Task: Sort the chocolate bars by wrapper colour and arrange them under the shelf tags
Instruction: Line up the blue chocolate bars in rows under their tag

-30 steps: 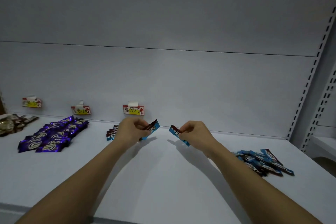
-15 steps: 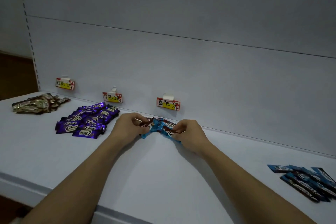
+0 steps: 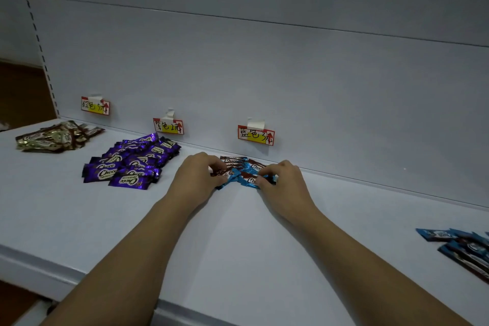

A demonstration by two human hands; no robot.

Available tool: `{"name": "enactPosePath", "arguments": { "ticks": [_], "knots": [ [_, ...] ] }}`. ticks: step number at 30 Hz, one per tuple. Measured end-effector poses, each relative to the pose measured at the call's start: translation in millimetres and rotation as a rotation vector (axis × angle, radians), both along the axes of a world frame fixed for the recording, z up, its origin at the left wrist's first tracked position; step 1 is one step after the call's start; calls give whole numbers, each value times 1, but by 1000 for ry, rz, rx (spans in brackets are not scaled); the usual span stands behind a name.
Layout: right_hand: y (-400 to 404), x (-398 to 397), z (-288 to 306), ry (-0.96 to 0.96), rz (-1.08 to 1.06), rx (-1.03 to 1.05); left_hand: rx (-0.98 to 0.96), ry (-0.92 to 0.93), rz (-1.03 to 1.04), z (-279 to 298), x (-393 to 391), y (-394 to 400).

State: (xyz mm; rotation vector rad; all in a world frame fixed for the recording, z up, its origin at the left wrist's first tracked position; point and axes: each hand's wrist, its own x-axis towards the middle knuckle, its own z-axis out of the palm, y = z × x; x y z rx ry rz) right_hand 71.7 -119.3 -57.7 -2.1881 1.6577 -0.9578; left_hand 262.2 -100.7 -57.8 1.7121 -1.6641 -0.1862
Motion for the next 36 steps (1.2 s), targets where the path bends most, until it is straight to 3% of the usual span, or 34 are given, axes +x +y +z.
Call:
{"name": "enactPosePath", "arguments": {
  "ticks": [13, 21, 25, 31, 36],
  "knots": [
    [1, -21, 6, -207, -2, 128, -48, -144, 35, 1, -9, 10],
    [10, -28, 18, -125, 21, 153, -133, -139, 74, 4, -19, 22],
    [21, -34, 28, -126, 17, 160, -90, -294, 57, 11, -30, 33],
    [35, -63, 43, -31, 72, 164, 40, -365, 42, 14, -57, 41],
    [52, -117, 44, -11, 107, 158, 32, -277, -96, 17, -116, 37]
  ]
}}
